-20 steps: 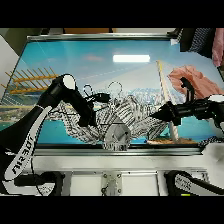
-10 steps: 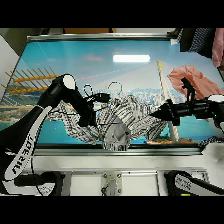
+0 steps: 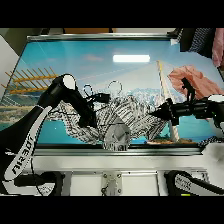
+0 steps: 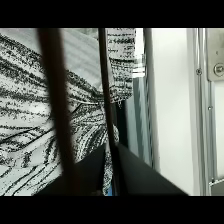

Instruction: Fold the clothes and pants, and hang the long-sleeved shirts on hangers.

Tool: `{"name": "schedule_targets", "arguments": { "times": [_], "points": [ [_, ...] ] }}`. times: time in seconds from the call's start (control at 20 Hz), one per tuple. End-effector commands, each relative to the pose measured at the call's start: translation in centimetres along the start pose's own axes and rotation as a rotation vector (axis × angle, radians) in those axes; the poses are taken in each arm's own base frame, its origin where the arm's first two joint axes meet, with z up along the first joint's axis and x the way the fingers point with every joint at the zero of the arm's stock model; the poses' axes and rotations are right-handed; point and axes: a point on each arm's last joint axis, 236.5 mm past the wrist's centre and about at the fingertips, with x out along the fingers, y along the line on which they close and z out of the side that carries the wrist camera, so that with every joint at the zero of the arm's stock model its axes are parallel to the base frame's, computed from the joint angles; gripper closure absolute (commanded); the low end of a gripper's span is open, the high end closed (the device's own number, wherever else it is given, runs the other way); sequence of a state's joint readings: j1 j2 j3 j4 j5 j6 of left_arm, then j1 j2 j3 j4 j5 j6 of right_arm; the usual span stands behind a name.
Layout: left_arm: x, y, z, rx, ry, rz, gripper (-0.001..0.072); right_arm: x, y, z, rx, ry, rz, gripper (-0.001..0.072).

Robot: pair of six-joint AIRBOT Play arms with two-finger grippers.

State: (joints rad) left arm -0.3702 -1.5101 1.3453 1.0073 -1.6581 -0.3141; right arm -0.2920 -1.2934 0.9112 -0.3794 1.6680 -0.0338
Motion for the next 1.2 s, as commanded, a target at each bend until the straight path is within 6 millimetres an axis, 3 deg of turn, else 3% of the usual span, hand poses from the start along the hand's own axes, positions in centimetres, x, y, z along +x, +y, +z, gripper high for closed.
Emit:
{"name": "schedule_targets", "arguments": {
  "times": [0.0,0.25,0.45,0.65,0.9,0.95,1.0,1.15],
  "points": [
    [0.0,0.3,-0.4,-0.072,0.018,0.012,0.0369,-0.1,0.2,0.0,-0.009,-0.001,0.008,0.0706],
    [-0.1,0.8,-0.8,-0.116,0.033,0.036,0.0370,-0.1,0.2,0.3,-0.011,-0.013,0.007,0.0707],
    [-0.6,2.4,-1.8,-0.270,0.051,0.116,0.0370,-0.2,0.4,1.1,-0.022,-0.037,0.002,0.0707],
    [-3.7,4.2,-1.6,-0.376,-0.044,0.256,0.0369,-0.2,0.3,1.1,-0.018,-0.037,0.001,0.0707],
    [-7.4,3.9,-3.1,-0.559,-0.116,0.327,0.0366,-0.2,-0.4,1.2,-0.016,-0.040,-0.032,0.0707],
    [-7.8,3.8,-3.4,-0.577,-0.121,0.330,0.0304,-0.2,-0.4,1.4,-0.006,-0.051,-0.032,0.0707],
    [-8.3,4.0,-3.7,-0.600,-0.134,0.346,0.0196,-0.2,-0.4,1.6,-0.007,-0.061,-0.032,0.0707],
    [-10.5,5.0,-4.6,-0.663,-0.193,0.426,0.0198,-0.3,-0.3,1.9,-0.014,-0.066,-0.036,0.0707]
  ]
}}
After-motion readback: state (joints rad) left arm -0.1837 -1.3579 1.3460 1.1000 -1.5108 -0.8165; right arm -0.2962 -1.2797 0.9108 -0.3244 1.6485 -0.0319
